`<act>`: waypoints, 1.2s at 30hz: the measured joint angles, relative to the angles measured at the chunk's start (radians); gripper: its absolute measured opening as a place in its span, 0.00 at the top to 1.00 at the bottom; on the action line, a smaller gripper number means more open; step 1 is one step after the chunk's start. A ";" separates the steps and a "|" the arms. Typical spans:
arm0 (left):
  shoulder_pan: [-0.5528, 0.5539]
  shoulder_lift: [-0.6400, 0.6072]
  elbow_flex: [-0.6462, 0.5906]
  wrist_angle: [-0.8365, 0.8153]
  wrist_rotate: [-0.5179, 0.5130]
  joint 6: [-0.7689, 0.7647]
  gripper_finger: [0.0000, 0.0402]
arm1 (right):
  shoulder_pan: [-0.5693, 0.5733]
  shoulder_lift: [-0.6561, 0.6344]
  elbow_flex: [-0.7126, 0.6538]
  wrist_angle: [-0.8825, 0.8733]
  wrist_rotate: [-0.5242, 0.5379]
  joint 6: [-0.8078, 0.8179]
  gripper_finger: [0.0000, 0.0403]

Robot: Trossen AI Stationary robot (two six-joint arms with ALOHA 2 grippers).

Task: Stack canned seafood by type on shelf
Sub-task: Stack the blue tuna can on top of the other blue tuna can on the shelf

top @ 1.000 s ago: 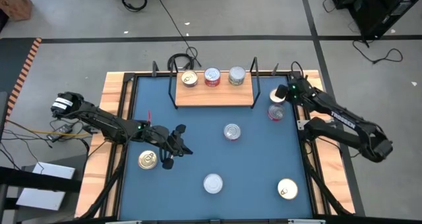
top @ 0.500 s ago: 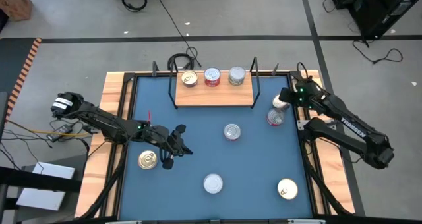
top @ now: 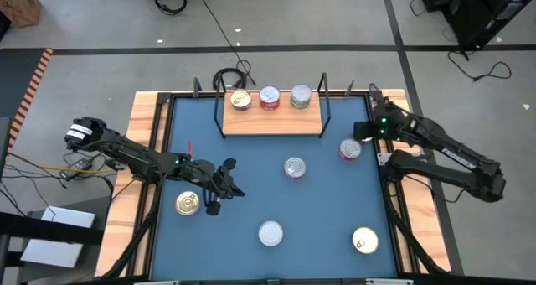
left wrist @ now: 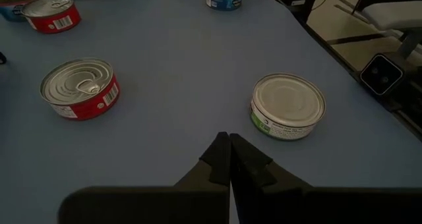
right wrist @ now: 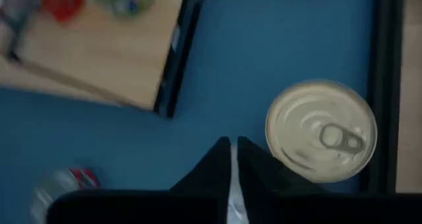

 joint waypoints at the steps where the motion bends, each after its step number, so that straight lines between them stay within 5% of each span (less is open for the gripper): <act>1: 0.000 0.000 0.000 0.000 0.000 0.000 0.98 | 0.016 0.018 -0.007 0.002 0.000 -0.016 0.87; 9: 0.000 0.000 0.000 0.000 0.000 0.000 0.99 | 0.105 0.211 -0.024 0.010 0.097 -0.142 0.73; 36: 0.000 0.000 0.000 -0.016 0.000 0.009 0.99 | 0.043 0.514 -0.024 -0.004 0.124 -0.136 0.74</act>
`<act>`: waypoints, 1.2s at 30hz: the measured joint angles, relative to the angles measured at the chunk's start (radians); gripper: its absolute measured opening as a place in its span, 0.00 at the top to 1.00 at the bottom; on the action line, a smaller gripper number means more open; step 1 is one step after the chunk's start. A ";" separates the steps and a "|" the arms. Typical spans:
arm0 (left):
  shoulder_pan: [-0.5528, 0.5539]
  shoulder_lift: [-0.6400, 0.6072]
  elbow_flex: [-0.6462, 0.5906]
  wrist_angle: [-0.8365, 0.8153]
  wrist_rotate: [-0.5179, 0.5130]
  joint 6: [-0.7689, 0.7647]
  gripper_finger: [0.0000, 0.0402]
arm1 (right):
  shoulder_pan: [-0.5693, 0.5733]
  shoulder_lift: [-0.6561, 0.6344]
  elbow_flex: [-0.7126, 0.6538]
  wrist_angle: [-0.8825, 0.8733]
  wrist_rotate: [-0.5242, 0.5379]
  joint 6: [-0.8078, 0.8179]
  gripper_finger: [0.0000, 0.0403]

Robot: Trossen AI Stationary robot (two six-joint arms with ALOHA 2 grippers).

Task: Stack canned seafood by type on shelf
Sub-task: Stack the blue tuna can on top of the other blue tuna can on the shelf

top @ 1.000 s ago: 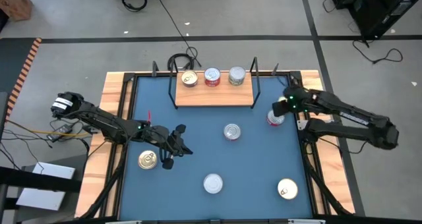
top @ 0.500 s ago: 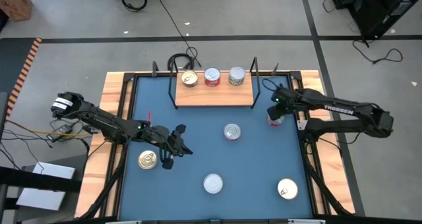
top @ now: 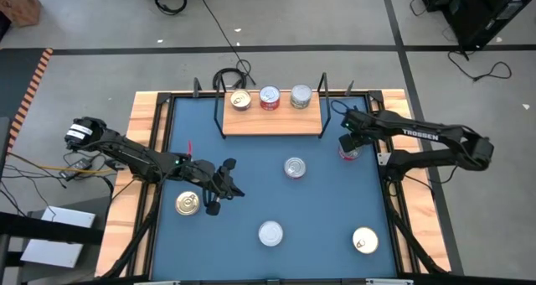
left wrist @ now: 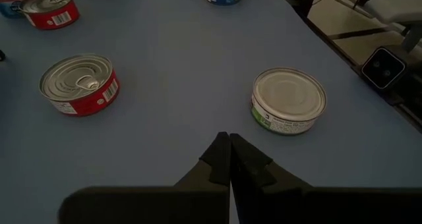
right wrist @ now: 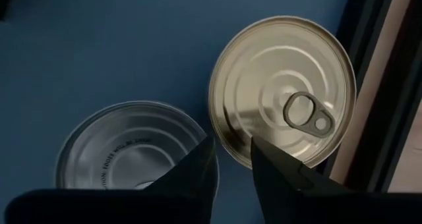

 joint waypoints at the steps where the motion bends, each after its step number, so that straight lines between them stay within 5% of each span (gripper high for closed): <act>1: 0.000 0.000 0.000 0.000 0.000 0.004 0.99 | -0.003 0.008 0.000 0.000 0.000 0.000 0.74; 14: 0.000 0.000 0.000 0.000 0.000 0.027 0.99 | -0.004 0.084 0.005 0.009 -0.008 -0.004 0.77; 23: 0.000 0.000 0.000 0.000 0.000 0.029 0.99 | -0.004 0.088 0.010 0.027 -0.019 -0.027 0.98; 36: -0.001 0.000 0.000 0.000 0.000 0.027 0.99 | -0.024 0.092 0.158 -0.090 0.019 -0.022 1.00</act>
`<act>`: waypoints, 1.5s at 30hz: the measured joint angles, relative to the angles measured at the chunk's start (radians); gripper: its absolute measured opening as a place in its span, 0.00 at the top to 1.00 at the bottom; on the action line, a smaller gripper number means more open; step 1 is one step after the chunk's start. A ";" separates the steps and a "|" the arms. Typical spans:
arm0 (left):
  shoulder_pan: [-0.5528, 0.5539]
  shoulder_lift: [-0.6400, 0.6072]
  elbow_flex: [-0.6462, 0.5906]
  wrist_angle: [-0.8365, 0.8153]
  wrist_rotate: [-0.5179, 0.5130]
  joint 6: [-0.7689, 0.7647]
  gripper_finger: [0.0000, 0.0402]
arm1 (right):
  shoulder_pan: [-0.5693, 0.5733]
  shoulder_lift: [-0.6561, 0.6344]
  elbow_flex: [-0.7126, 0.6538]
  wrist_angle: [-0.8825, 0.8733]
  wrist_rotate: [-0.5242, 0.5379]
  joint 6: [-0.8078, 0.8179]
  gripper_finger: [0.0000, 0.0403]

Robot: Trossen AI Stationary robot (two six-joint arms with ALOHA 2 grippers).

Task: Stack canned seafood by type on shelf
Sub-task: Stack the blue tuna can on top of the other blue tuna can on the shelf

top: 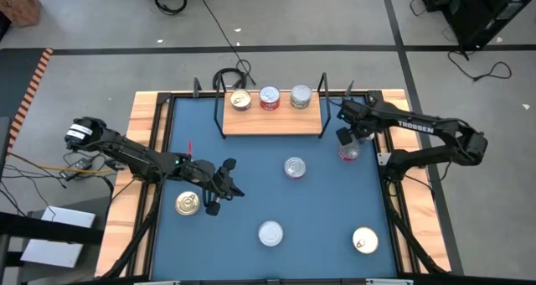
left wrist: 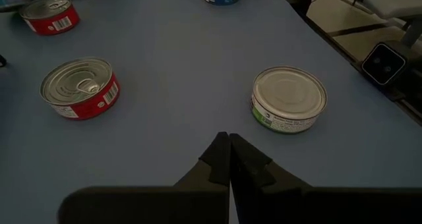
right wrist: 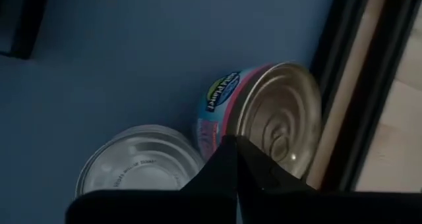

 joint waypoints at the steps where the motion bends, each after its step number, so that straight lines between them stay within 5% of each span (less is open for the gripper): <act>1: 0.000 0.000 0.000 0.000 0.000 0.000 0.99 | 0.000 0.000 0.012 -0.011 0.000 0.000 1.00; 14: 0.000 0.000 0.000 0.000 0.000 -0.002 0.99 | 0.103 -0.002 0.182 -0.153 -0.070 0.025 1.00; 33: 0.000 0.000 0.000 0.000 0.000 -0.006 0.99 | 0.645 0.009 0.213 -0.039 -0.124 0.393 1.00; 45: -0.001 0.000 0.000 0.000 0.000 -0.012 0.99 | 0.840 0.194 0.213 0.107 -0.062 0.455 0.94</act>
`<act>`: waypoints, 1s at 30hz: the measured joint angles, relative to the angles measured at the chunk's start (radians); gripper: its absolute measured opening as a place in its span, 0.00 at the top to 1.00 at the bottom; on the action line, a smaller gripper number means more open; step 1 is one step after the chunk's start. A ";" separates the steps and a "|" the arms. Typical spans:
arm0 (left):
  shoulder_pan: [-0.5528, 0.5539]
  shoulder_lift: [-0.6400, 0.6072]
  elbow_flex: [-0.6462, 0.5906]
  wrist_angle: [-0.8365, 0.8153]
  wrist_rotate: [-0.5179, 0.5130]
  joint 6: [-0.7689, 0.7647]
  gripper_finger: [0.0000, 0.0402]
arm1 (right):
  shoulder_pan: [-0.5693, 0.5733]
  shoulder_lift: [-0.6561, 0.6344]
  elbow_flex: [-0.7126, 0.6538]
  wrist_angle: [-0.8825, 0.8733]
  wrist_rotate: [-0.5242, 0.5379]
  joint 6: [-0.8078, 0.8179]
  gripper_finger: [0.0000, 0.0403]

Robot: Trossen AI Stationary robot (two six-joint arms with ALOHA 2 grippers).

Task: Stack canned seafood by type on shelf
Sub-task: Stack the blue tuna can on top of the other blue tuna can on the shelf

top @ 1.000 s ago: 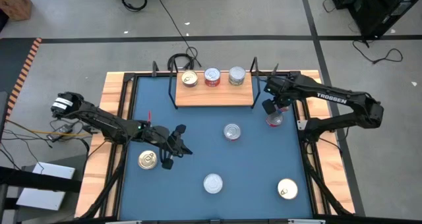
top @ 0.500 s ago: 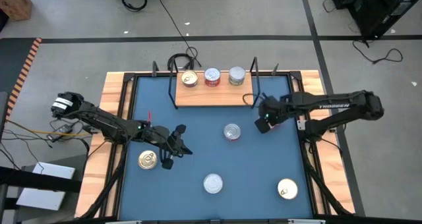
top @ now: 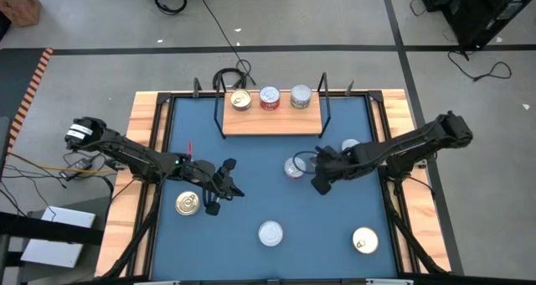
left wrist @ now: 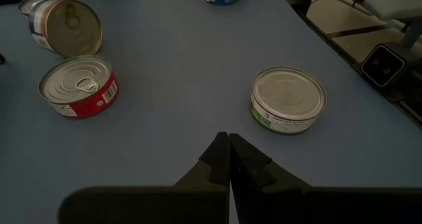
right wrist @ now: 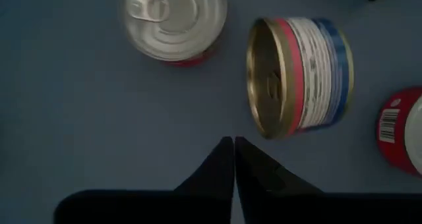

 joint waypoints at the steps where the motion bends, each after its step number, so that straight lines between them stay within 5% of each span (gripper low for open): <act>1: 0.000 0.000 0.000 0.000 0.000 0.000 0.99 | 0.003 0.015 0.000 -0.003 0.011 0.005 0.91; 17: 0.000 0.000 0.000 -0.012 -0.009 -0.022 0.99 | -0.041 0.056 0.095 -0.120 0.196 0.008 0.40; 30: 0.000 0.000 0.000 -0.018 -0.010 -0.023 0.99 | -0.165 0.093 0.074 -0.119 0.136 -0.127 0.30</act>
